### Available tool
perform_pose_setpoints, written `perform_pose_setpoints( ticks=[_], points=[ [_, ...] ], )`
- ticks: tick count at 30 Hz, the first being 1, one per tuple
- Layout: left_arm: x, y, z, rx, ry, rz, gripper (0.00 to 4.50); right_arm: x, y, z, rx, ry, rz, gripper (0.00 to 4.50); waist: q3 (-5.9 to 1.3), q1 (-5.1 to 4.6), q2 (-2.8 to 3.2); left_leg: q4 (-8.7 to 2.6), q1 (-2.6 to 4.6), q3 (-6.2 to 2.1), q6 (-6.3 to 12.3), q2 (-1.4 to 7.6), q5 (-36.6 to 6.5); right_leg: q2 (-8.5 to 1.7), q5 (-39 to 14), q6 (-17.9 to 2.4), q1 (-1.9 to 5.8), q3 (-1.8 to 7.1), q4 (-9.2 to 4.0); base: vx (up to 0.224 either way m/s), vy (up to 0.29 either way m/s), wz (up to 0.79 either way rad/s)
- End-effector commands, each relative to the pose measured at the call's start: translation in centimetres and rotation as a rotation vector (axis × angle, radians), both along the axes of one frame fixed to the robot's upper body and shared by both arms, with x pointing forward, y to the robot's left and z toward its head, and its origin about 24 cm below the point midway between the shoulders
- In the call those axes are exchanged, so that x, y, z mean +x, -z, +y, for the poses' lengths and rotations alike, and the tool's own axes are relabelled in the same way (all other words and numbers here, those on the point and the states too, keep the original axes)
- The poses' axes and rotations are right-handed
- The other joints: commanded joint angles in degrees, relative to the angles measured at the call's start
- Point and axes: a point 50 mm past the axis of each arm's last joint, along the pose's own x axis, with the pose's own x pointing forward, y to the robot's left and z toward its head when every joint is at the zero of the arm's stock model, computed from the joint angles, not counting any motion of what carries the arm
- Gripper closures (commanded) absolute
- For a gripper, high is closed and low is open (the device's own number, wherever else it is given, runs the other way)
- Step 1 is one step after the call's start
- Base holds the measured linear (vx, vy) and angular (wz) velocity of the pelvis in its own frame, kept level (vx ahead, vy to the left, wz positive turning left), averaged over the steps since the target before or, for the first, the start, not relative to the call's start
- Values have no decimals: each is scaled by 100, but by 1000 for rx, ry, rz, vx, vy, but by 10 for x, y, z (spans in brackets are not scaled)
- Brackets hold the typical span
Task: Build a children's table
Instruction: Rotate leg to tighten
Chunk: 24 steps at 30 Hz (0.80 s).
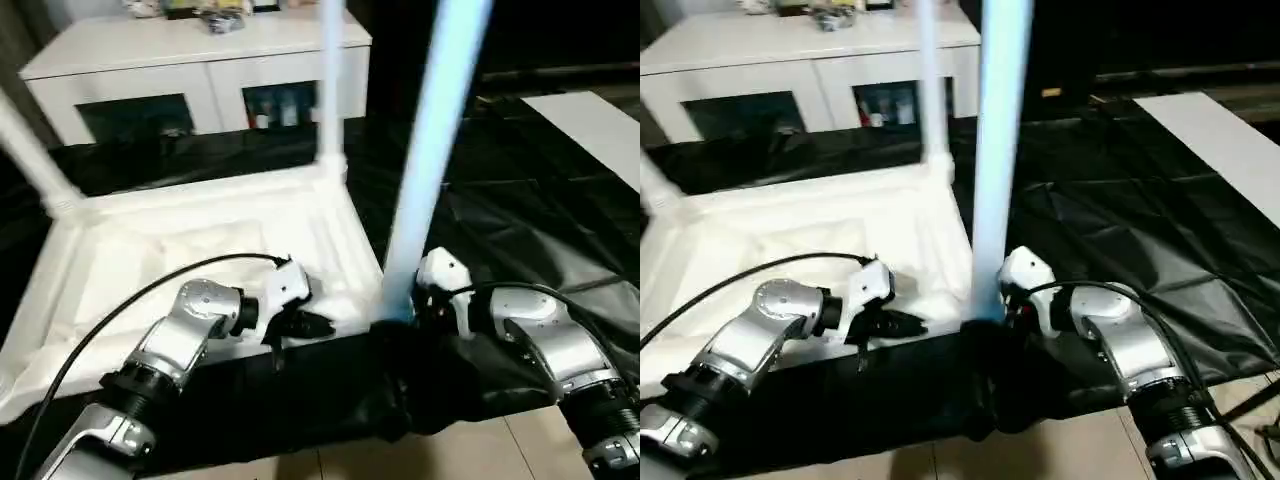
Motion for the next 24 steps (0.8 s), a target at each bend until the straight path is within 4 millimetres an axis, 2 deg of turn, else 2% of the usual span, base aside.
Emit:
perform_pose_setpoints(
  ticks=[1, 2, 3, 5, 6, 11, 15, 17, 19, 20, 21, 22, 24],
  points=[
    [-6, 3, -7, 15, 63, 27, 450, -2, -3, 6, 6, -41, 3, 47, -301, -7, -86, -451, 87, -135, 306, 329, -1467, -313, -1684, -1284, 232, 234, -382, 0, 0, 0],
    [-6, 2, -5, 16, 63, 29, 450, -3, -3, 8, 10, -59, 20, 47, -307, -10, -127, -450, 66, -147, 307, 325, -1413, -324, -1672, -1270, 255, 236, -365, 0, 0, 0],
    [-6, 2, -5, 16, 63, 29, 450, -3, -3, 8, 10, -59, 20, 47, -311, -6, -117, -449, 63, -148, 315, 325, -1377, -329, -1654, -1266, 259, 235, -364, 0, 0, 0],
    [-7, 2, -4, 20, 60, 34, 450, -5, -2, 9, 5, -77, 34, 83, -322, -11, -118, -433, 55, -145, 366, 325, -1219, -327, -1478, -1283, 258, 234, -350, 0, 0, 0],
    [-7, 1, -3, 21, 59, 36, 450, -5, -1, 10, 4, -78, 37, 83, -326, -14, -136, -423, 47, -139, 401, 319, -1128, -324, -1373, -1310, 261, 232, -339, 0, 0, 0],
    [-8, 1, -2, 22, 56, 37, 450, -4, -1, 10, 14, -67, 44, 127, -335, -8, -121, -404, 51, -134, 469, 317, -990, -317, -1193, -1388, 262, 226, -317, 0, 0, 0],
    [-6, 2, -2, 24, 34, 34, 450, -1, 2, 12, 52, -11, 49, 165, -327, -10, -116, -410, 50, -135, 444, 313, -1067, -321, -1342, -1363, 261, 222, -333, 0, 0, 0],
    [1, 5, -4, 35, -51, -5, 450, 12, 10, 16, 92, 183, 28, 172, -312, -25, -105, -424, 60, -138, 375, 311, -1213, -323, -1554, -1319, 242, 225, -367, 0, 0, 0],
    [1, 5, -4, 35, -51, -5, 450, 12, 10, 16, 92, 183, 28, 176, -298, -85, -117, -447, 44, -158, 225, 285, -1380, -325, -1868, -1234, 255, 217, -397, 0, 0, 0],
    [6, 7, -6, 35, -112, -14, 450, 20, 16, 18, 103, 315, 18, 176, -296, -97, -119, -459, 65, -175, 155, 292, -1483, -330, -2084, -1120, 247, 214, -414, 0, 0, 0],
    [6, 7, -6, 35, -112, -14, 450, 20, 16, 18, 103, 315, 18, 176, -284, -119, -109, -463, 82, -165, 123, 290, -1572, -326, -2188, -1109, 212, 221, -434, 0, 0, 0],
    [21, 10, -9, 60, -284, -52, 450, 31, 27, 25, 131, 581, 17, 177, -273, -177, -92, -479, 110, -183, -19, 273, -1822, -317, -2506, -1006, 190, 212, -473, 0, 0, 0],
    [31, 12, -12, 72, -414, -67, 450, 35, 34, 29, 144, 753, 34, 178, -255, -247, -100, -493, 123, -205, -165, 253, -2047, -304, -2772, -887, 171, 190, -501, 0, 0, 0]
  ],
)
